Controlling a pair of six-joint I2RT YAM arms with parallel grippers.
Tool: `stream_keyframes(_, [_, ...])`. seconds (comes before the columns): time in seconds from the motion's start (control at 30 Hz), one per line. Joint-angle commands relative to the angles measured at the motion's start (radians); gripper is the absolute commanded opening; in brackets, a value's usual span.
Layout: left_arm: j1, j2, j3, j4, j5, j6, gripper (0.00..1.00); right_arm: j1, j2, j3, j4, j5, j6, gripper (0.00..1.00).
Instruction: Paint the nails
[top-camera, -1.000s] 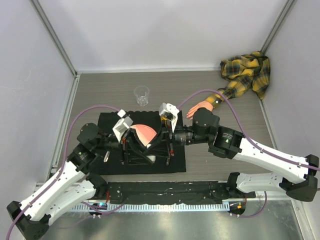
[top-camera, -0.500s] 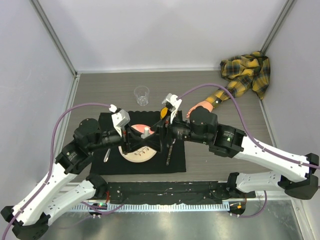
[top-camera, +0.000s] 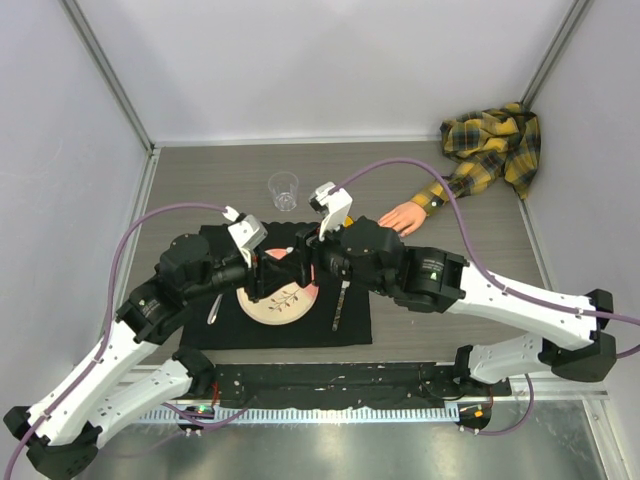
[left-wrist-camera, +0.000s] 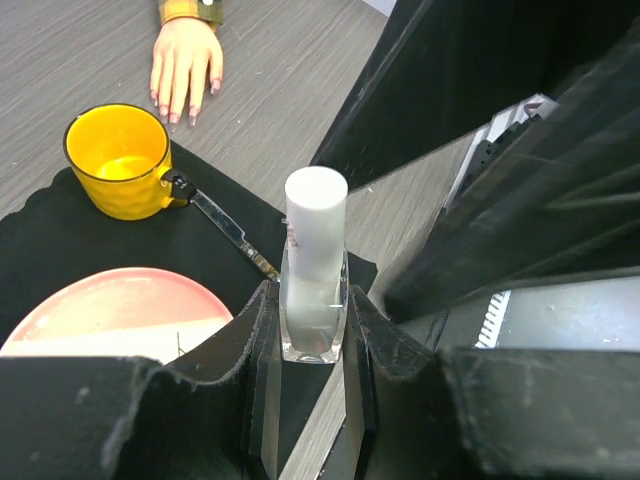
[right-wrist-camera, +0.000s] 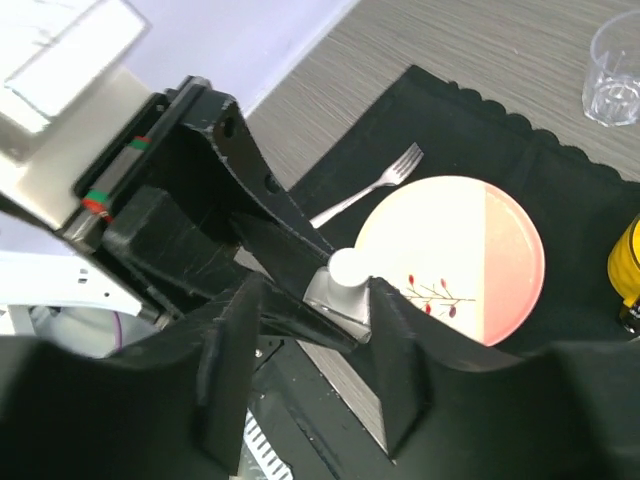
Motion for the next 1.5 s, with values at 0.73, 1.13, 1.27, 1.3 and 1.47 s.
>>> stream_keyframes(0.73, [-0.004, -0.107, -0.029, 0.410, 0.712, -0.251, 0.00, -0.025, -0.076, -0.171, 0.269, -0.823, -0.232, 0.01])
stream_keyframes(1.13, [-0.002, -0.077, 0.077, 0.018, 0.183, 0.053, 0.00, -0.023, -0.139, -0.116, 0.140, -0.283, -0.090, 0.64])
stream_keyframes(1.27, [-0.004, -0.059, 0.078, -0.015, 0.094, 0.080, 0.01, -0.011, -0.130, -0.059, 0.045, -0.122, -0.065, 0.67])
stream_keyframes(1.3, [-0.004, -0.051, 0.078, -0.022, 0.080, 0.082, 0.00, -0.008, -0.127, -0.053, 0.039, -0.105, -0.060, 0.66])
stream_keyframes(1.47, [-0.004, -0.038, 0.075, -0.025, 0.064, 0.085, 0.00, -0.005, -0.102, -0.019, 0.030, -0.031, -0.042, 0.49])
